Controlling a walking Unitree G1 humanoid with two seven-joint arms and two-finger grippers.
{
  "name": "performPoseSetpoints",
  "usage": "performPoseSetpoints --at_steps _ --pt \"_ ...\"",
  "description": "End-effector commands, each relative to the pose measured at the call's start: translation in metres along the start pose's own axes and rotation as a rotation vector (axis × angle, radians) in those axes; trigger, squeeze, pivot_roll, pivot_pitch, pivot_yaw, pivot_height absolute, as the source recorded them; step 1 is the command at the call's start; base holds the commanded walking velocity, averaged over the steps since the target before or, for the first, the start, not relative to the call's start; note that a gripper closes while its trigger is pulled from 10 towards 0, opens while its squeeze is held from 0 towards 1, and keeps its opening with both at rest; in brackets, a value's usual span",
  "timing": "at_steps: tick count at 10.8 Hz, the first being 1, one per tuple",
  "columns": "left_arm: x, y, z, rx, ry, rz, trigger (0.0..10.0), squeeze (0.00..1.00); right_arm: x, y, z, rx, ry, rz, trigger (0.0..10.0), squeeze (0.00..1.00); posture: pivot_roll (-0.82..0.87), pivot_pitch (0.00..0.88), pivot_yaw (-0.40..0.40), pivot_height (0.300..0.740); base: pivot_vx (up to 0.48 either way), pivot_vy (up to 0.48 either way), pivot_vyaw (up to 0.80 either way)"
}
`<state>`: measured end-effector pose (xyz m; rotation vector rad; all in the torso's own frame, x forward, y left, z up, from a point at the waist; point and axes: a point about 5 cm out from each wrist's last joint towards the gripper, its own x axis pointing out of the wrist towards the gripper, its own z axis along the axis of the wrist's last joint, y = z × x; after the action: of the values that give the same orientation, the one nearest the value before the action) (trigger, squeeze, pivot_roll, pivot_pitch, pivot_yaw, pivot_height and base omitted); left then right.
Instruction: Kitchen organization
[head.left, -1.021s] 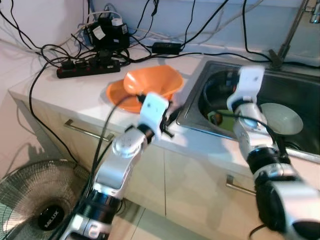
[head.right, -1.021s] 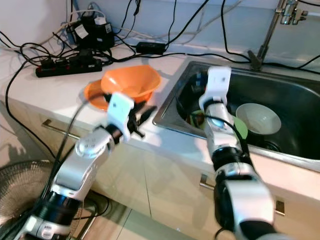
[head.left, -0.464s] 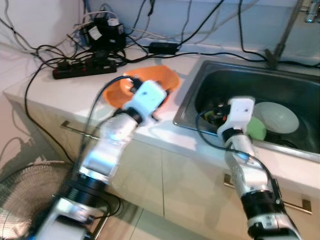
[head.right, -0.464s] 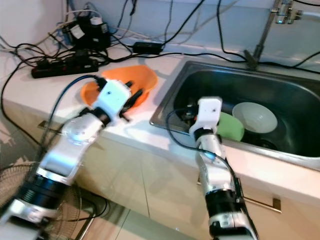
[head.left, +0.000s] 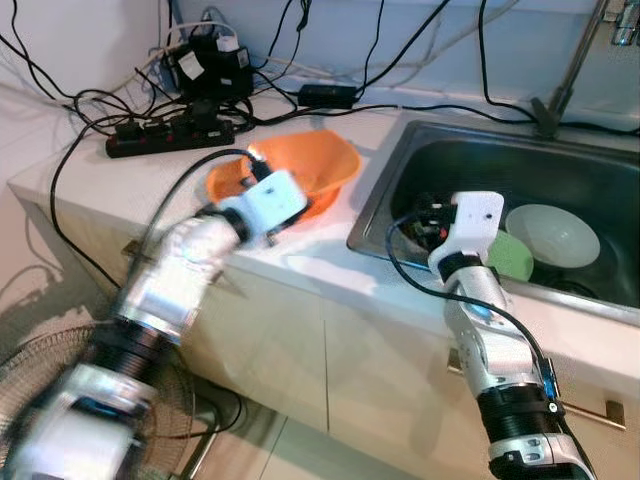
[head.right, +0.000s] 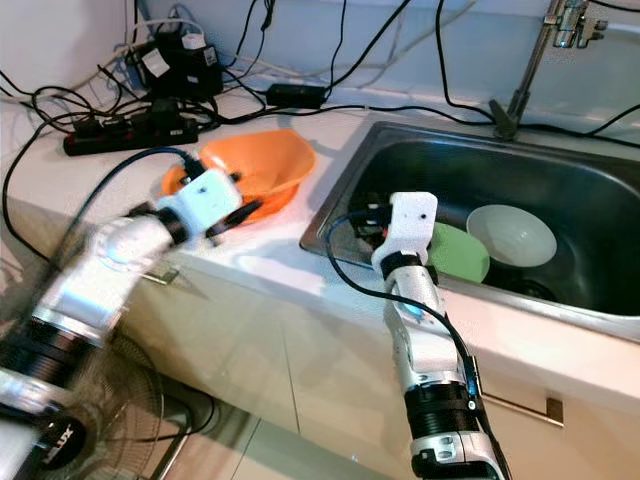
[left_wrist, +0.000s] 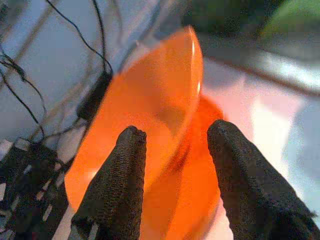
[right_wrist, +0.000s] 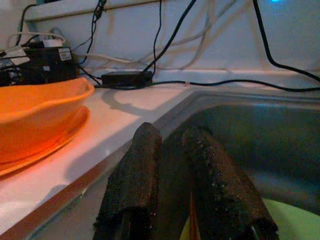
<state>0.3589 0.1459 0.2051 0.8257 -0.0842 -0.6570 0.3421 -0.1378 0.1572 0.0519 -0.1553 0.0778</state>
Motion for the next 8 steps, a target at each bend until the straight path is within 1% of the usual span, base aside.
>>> performPoseSetpoints --at_steps 1,2,3,5,6,7,8 --pt "0.000 0.003 0.002 0.037 0.006 -0.049 10.0 0.00 0.000 0.002 0.005 0.014 -0.011 0.003 10.0 0.00 0.14 0.000 0.064 0.740 0.000 0.000 0.00" --pt "-0.001 0.008 -0.001 0.064 0.026 -0.059 10.0 0.00 0.001 0.002 0.006 0.015 -0.010 0.001 10.0 0.00 0.14 0.000 0.064 0.740 0.000 0.000 0.00" --pt "-0.002 0.017 -0.004 0.116 0.054 -0.050 10.0 0.00 0.001 0.002 0.006 0.015 -0.006 -0.002 10.0 0.00 0.15 0.000 0.064 0.740 0.000 0.000 0.00" --pt "0.002 0.025 -0.003 0.166 0.069 -0.022 10.0 0.00 0.001 0.002 0.007 0.019 -0.004 -0.005 10.0 0.00 0.14 0.003 0.065 0.740 0.000 0.000 0.00" --pt "0.007 0.027 -0.003 0.203 0.085 0.004 10.0 0.00 0.001 0.003 0.008 0.021 -0.005 -0.004 10.0 0.00 0.14 0.004 0.066 0.740 0.000 0.000 0.00" --pt "0.016 0.024 -0.004 0.212 0.102 -0.012 10.0 0.00 0.001 0.004 0.009 0.024 -0.005 0.000 10.0 0.00 0.14 0.010 0.064 0.740 0.000 0.000 0.00" --pt "0.023 0.019 -0.008 0.238 0.135 -0.041 10.0 0.00 0.002 0.004 0.010 0.021 -0.006 -0.001 10.0 0.00 0.13 0.010 0.065 0.740 0.000 0.000 0.00"
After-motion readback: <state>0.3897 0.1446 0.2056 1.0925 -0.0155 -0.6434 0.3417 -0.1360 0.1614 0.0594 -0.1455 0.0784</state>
